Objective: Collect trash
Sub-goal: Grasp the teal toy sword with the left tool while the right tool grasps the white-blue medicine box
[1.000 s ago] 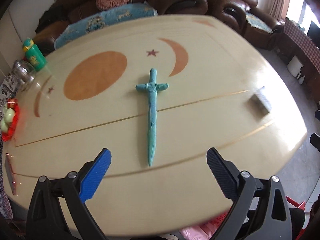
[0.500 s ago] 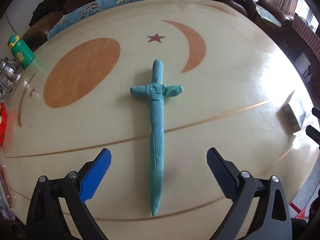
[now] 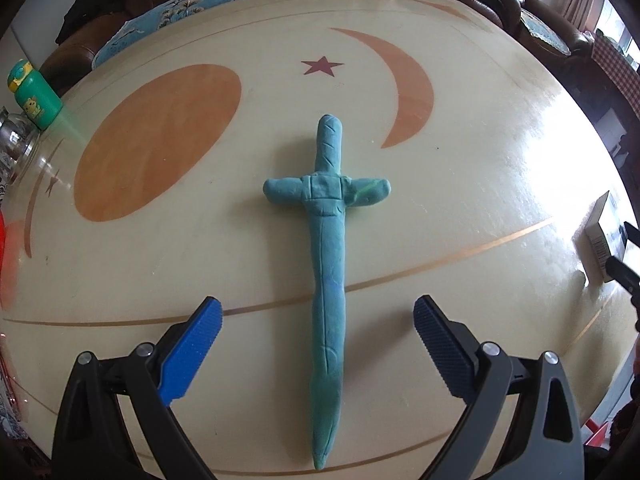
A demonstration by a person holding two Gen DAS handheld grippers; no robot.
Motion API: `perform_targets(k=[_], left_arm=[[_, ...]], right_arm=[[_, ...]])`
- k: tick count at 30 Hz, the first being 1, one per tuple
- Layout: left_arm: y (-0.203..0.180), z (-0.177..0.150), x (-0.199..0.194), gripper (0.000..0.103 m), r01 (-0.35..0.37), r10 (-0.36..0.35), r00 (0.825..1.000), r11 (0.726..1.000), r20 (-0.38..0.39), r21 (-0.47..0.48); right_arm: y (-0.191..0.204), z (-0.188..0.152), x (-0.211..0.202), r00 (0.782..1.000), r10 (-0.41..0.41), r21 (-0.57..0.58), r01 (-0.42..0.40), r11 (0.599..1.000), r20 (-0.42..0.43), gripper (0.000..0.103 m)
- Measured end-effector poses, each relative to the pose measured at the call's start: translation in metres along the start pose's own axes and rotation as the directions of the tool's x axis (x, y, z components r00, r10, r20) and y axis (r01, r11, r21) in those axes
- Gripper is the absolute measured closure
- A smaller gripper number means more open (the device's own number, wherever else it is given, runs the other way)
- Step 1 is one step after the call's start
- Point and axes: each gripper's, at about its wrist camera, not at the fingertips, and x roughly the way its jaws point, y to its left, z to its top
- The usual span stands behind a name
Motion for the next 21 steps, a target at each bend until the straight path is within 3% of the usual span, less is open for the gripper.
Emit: perform_targets(k=[10, 13, 16, 21], left_arm=[[0.007, 0.009, 0.008, 0.01, 0.034, -0.034, 0.999, 0.999, 0.014, -0.001], [0.007, 0.012, 0.009, 0.014, 0.038, -0.039, 0.999, 0.999, 0.02, 0.01], [0.003, 0.013, 0.007, 0.023, 0.045, -0.046, 0.999, 0.999, 0.027, 0.025], [-0.011, 0.014, -0.002, 0.053, 0.059, -0.06, 0.998, 0.997, 0.023, 0.056]], right_arm=[[0.008, -0.002, 0.01, 0.999, -0.032, -0.04, 0.032, 0.999, -0.001, 0.006], [0.008, -0.001, 0.011, 0.999, -0.033, -0.039, 0.033, 0.999, 0.0, 0.006], [0.009, -0.001, 0.012, 0.999, -0.034, -0.036, 0.034, 0.999, 0.004, 0.006], [0.009, -0.001, 0.012, 0.999, -0.034, -0.035, 0.034, 0.999, 0.011, 0.006]])
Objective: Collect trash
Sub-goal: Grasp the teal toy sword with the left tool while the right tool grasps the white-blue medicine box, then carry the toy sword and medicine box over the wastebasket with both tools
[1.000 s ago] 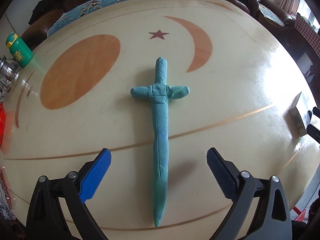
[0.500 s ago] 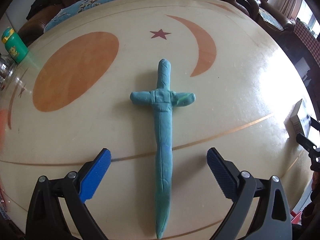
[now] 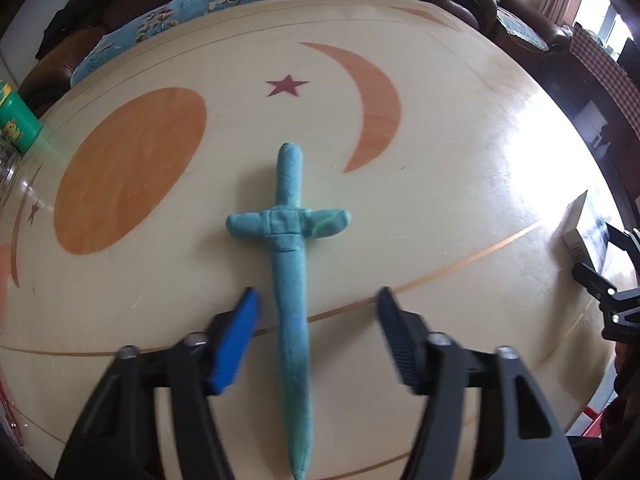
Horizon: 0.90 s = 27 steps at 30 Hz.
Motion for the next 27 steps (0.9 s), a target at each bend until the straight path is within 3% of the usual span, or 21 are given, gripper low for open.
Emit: perform_targets(k=[4, 9, 18, 27], left_arm=[[0.0, 0.003, -0.001, 0.064, 0.001, -0.001, 1.0, 1.0, -0.008, -0.007], [0.009, 0.005, -0.003, 0.085, -0.002, 0.0, 1.0, 0.998, -0.03, -0.056], [0.008, 0.007, -0.004, 0.087, 0.01, -0.015, 0.999, 0.995, -0.049, -0.095], [0.007, 0.009, -0.02, 0.087, 0.007, -0.007, 1.0, 0.995, -0.004, -0.097]], right_arm=[[0.0, 0.0, -0.001, 1.0, 0.003, -0.003, -0.003, 1.0, 0.003, 0.008], [0.006, 0.002, -0.002, 1.0, 0.007, -0.015, -0.007, 1.0, 0.008, 0.016], [0.012, 0.002, -0.003, 1.0, -0.002, -0.016, 0.003, 1.0, 0.015, 0.016], [0.021, 0.004, -0.008, 0.999, 0.011, -0.04, -0.009, 0.999, 0.038, 0.017]])
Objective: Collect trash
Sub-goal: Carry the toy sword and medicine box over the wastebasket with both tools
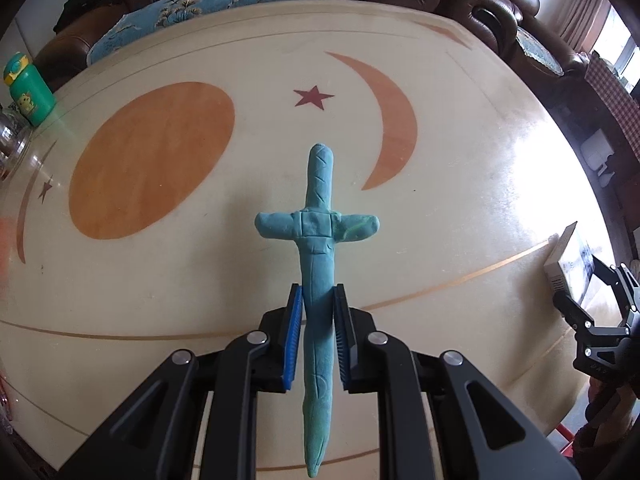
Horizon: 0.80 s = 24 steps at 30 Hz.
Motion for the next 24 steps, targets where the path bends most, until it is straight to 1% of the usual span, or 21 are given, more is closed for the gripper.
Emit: perform_targets(k=[3, 7, 10, 17, 24], left_arm=[[-0.002, -0.007, -0.011, 0.087, -0.019, 0.019, 1.0, 1.0, 0.024, 0.006], [-0.009, -0.02, -0.029, 0.087, -0.022, 0.021, 0.999, 1.0, 0.048, 0.019], [-0.014, -0.025, -0.044, 0.087, -0.013, 0.011, 0.998, 0.999, 0.068, 0.032], [-0.025, -0.039, -0.082, 0.087, -0.004, -0.003, 0.993, 0.998, 0.114, 0.06], [-0.041, -0.069, -0.126, 0.087, -0.009, -0.007, 0.986, 0.996, 0.165, 0.094]], right_arm=[[0.004, 0.001, -0.005, 1.0, 0.001, -0.008, -0.001, 1.0, 0.013, 0.017], [0.011, 0.003, -0.016, 0.999, -0.002, -0.022, 0.003, 1.0, 0.037, 0.017], [0.02, 0.005, -0.026, 0.998, 0.003, -0.034, -0.001, 0.999, 0.055, 0.017], [0.046, 0.007, -0.066, 0.993, 0.023, -0.071, -0.015, 0.997, 0.113, 0.017], [0.062, -0.001, -0.114, 0.986, 0.028, -0.088, -0.014, 0.996, 0.164, 0.017]])
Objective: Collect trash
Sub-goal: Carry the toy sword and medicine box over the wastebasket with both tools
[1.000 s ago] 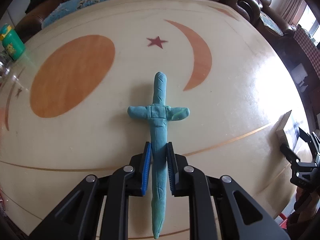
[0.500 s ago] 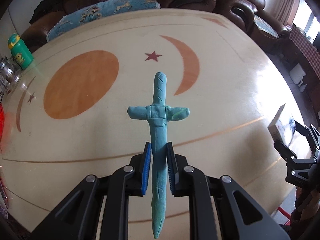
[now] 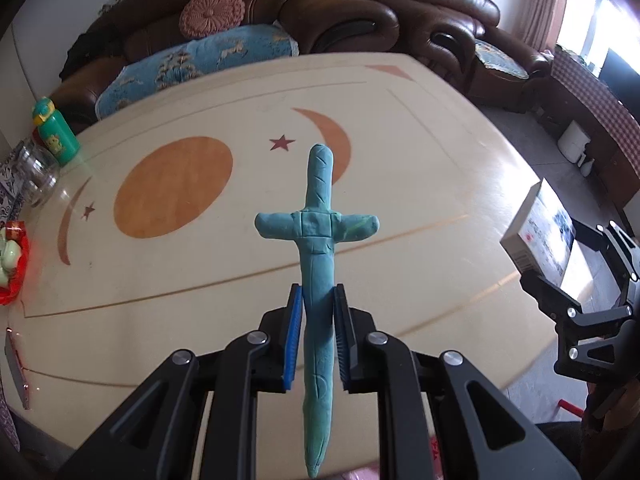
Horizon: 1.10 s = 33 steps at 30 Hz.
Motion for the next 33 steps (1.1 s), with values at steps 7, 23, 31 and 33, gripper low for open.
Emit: perform_targets(k=[7, 23, 31, 33], left_arm=[[-0.02, -0.029, -0.045, 0.087, 0.031, -0.032, 0.999, 0.999, 0.038, 0.024], [-0.062, -0.104, -0.119, 0.087, 0.083, -0.089, 0.993, 0.993, 0.071, 0.078], [-0.083, -0.145, -0.13, 0.087, 0.115, -0.12, 0.992, 0.988, 0.042, 0.1], [-0.087, -0.155, -0.129, 0.087, 0.122, -0.126, 0.992, 0.987, 0.029, 0.106]], right_arm=[[0.013, -0.007, -0.054, 0.999, -0.018, -0.015, 0.019, 1.0, 0.039, 0.017], [0.045, -0.056, -0.154, 0.997, -0.033, -0.049, 0.036, 0.998, 0.073, 0.017], [0.062, -0.083, -0.175, 0.998, -0.016, -0.063, 0.02, 0.998, 0.053, 0.017], [0.066, -0.09, -0.177, 0.999, -0.012, -0.066, 0.015, 0.998, 0.044, 0.017]])
